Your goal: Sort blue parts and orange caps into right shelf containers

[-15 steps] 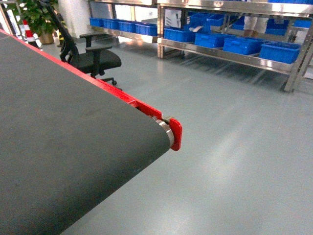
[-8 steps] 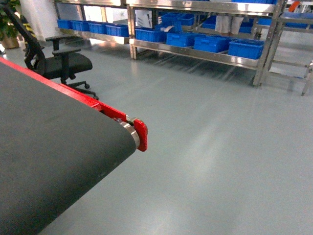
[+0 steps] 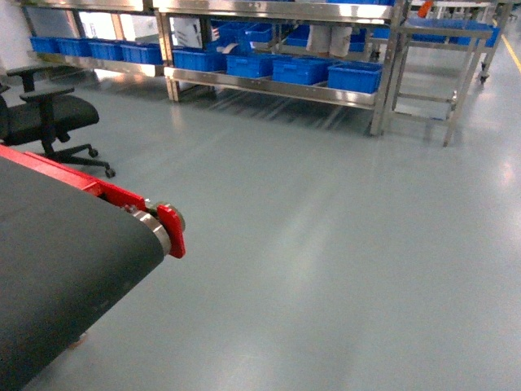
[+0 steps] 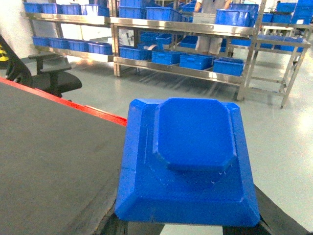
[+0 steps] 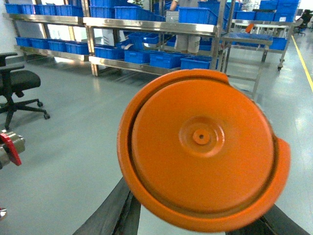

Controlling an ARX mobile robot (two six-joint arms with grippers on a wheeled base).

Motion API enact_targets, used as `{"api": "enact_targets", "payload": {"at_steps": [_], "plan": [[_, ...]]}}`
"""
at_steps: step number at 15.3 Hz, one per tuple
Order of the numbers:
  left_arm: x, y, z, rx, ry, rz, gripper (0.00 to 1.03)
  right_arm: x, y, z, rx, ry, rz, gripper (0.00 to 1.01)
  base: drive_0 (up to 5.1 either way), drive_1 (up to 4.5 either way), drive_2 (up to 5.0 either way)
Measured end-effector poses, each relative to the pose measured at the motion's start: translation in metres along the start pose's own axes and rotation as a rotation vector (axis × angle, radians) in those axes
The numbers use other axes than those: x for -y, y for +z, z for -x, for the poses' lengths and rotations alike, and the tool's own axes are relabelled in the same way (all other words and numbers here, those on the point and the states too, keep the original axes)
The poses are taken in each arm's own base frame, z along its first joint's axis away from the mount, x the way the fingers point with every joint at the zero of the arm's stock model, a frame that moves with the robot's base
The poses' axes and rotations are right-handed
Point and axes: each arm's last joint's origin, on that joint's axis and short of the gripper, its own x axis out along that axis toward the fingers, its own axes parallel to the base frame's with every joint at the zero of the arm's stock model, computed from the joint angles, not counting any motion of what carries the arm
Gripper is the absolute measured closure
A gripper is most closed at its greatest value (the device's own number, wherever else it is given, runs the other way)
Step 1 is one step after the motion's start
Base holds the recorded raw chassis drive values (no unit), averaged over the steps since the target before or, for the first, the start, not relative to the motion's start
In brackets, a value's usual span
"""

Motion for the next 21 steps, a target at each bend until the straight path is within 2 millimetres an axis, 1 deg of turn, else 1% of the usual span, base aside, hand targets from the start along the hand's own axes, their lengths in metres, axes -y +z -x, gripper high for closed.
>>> {"api": "enact_targets", "payload": {"at_steps": [21], "plan": [[0.0, 0.0, 0.0, 0.0, 0.0, 0.0, 0.6, 0.0, 0.0, 0.0, 0.0, 0.0, 0.0, 0.6, -1.5, -1.51, -1.5]]}}
